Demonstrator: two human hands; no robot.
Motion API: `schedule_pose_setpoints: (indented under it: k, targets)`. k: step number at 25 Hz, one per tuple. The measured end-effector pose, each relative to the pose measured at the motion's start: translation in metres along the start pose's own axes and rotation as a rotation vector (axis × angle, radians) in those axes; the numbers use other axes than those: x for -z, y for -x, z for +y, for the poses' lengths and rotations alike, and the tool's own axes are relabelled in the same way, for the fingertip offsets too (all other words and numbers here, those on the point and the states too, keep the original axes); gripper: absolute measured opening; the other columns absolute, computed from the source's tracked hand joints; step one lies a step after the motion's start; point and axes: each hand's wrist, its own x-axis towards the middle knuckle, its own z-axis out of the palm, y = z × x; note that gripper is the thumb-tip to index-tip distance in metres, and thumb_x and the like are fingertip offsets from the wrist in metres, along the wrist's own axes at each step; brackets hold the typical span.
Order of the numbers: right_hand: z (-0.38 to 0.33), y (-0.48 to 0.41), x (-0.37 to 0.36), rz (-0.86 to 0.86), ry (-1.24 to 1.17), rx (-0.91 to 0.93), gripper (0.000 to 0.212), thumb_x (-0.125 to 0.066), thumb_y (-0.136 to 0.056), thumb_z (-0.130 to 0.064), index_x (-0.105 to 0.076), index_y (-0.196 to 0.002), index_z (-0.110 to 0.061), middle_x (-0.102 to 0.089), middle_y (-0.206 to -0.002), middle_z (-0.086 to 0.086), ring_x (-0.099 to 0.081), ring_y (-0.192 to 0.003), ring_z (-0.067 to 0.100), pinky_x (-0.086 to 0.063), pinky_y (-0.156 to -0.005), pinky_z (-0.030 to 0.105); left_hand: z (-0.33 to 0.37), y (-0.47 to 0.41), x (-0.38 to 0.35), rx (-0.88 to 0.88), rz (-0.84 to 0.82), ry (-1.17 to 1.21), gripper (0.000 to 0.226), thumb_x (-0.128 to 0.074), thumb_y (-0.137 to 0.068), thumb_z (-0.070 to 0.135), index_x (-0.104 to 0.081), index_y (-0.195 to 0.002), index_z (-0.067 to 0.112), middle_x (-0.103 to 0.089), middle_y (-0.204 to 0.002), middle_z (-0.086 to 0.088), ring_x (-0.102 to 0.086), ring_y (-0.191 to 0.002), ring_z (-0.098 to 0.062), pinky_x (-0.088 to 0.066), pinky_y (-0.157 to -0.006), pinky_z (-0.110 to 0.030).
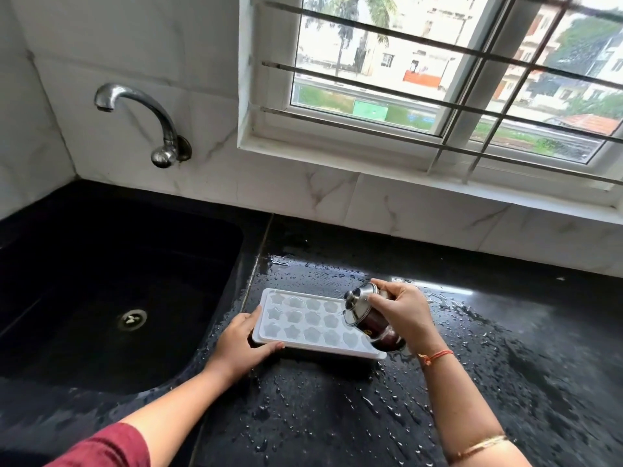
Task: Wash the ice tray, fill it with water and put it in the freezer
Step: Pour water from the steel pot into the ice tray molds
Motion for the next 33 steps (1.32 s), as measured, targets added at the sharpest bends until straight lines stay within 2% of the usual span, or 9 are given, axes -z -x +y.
schedule_pose_setpoints:
  k: [6, 11, 14, 15, 19, 23, 26, 29, 33]
  targets:
    - [0.005, -0.007, 0.004, -0.015, -0.020, -0.003, 0.033, -0.067, -0.079, -0.011, -0.067, -0.112, -0.007, -0.066, -0.080, -0.002, -0.066, -0.082, 0.022, -0.059, -0.073, 0.035, -0.003, -0.001, -0.002, 0.001, 0.015, -0.006, 0.083, -0.076, -0.070, 0.039, -0.036, -0.141, 0.025, -0.049, -0.116, 0.007, -0.050, -0.110, -0.011, -0.035, -0.088, -0.019]
    - [0.008, -0.012, 0.009, -0.040, -0.117, -0.019, 0.027, -0.066, -0.079, -0.005, -0.068, -0.106, -0.006, -0.065, -0.081, 0.003, -0.059, -0.067, 0.010, -0.049, -0.050, 0.011, -0.006, -0.001, -0.004, 0.002, 0.023, -0.022, 0.085, -0.076, -0.069, 0.042, -0.036, -0.141, 0.023, -0.050, -0.119, 0.005, -0.050, -0.113, -0.013, -0.038, -0.095, -0.023]
    - [0.009, -0.014, 0.012, -0.039, -0.174, -0.059, 0.011, -0.066, -0.078, -0.002, -0.068, -0.077, -0.013, -0.066, -0.088, 0.002, -0.058, -0.065, 0.007, -0.046, -0.047, 0.010, -0.006, -0.001, -0.004, -0.001, 0.024, -0.019, 0.084, -0.076, -0.069, 0.042, -0.036, -0.141, 0.024, -0.050, -0.119, 0.006, -0.050, -0.113, -0.013, -0.038, -0.097, -0.024]
    - [0.010, -0.015, 0.012, -0.030, -0.180, -0.065, 0.019, -0.065, -0.078, -0.002, -0.064, -0.068, -0.017, -0.066, -0.091, 0.001, -0.058, -0.064, 0.008, -0.045, -0.046, 0.011, -0.006, -0.002, -0.004, -0.002, 0.024, -0.017, 0.084, -0.076, -0.069, 0.042, -0.036, -0.141, 0.024, -0.050, -0.118, 0.006, -0.051, -0.113, -0.013, -0.038, -0.097, -0.024]
    - [0.011, -0.019, 0.013, 0.006, -0.179, -0.065, 0.026, -0.063, -0.078, -0.002, -0.060, -0.059, -0.019, -0.067, -0.103, 0.000, -0.058, -0.068, 0.011, -0.048, -0.054, 0.021, -0.008, -0.002, -0.005, -0.009, 0.028, -0.013, 0.086, -0.077, -0.066, 0.045, -0.038, -0.140, 0.025, -0.051, -0.115, 0.007, -0.052, -0.110, -0.012, -0.039, -0.095, -0.024]
    - [0.007, -0.022, 0.010, 0.006, -0.103, -0.033, 0.008, -0.067, -0.077, -0.010, -0.070, -0.082, -0.015, -0.069, -0.105, 0.011, -0.063, -0.080, 0.019, -0.058, -0.074, 0.043, -0.010, -0.003, -0.005, -0.016, 0.019, -0.008, 0.089, -0.077, -0.064, 0.049, -0.037, -0.140, 0.025, -0.051, -0.115, 0.007, -0.052, -0.109, -0.011, -0.039, -0.093, -0.022]
    - [0.003, -0.024, 0.006, 0.000, -0.008, -0.012, 0.034, -0.067, -0.079, -0.013, -0.066, -0.112, -0.007, -0.069, -0.101, 0.018, -0.064, -0.082, 0.026, -0.057, -0.079, 0.042, -0.008, -0.002, -0.003, -0.015, -0.001, -0.012, 0.101, -0.066, -0.052, 0.066, -0.037, -0.140, 0.026, -0.050, -0.113, 0.009, -0.051, -0.107, -0.008, -0.038, -0.090, -0.020]
    - [0.001, -0.024, 0.004, 0.013, 0.064, 0.012, 0.038, -0.068, -0.079, -0.016, -0.064, -0.117, -0.010, -0.068, -0.100, 0.024, -0.065, -0.091, 0.033, -0.054, -0.081, 0.041, -0.007, -0.003, -0.002, -0.021, -0.007, -0.025, 0.109, -0.050, -0.044, 0.076, -0.036, -0.140, 0.028, -0.049, -0.108, 0.010, -0.050, -0.101, -0.006, -0.036, -0.083, -0.017]
    - [-0.001, -0.026, 0.001, 0.017, 0.097, 0.021, 0.035, -0.067, -0.079, -0.016, -0.066, -0.113, -0.009, -0.067, -0.098, 0.025, -0.064, -0.091, 0.035, -0.054, -0.082, 0.046, -0.008, -0.004, -0.002, -0.023, -0.004, -0.029, 0.109, -0.049, -0.043, 0.077, -0.036, -0.140, 0.028, -0.049, -0.108, 0.010, -0.051, -0.102, -0.006, -0.036, -0.083, -0.017]
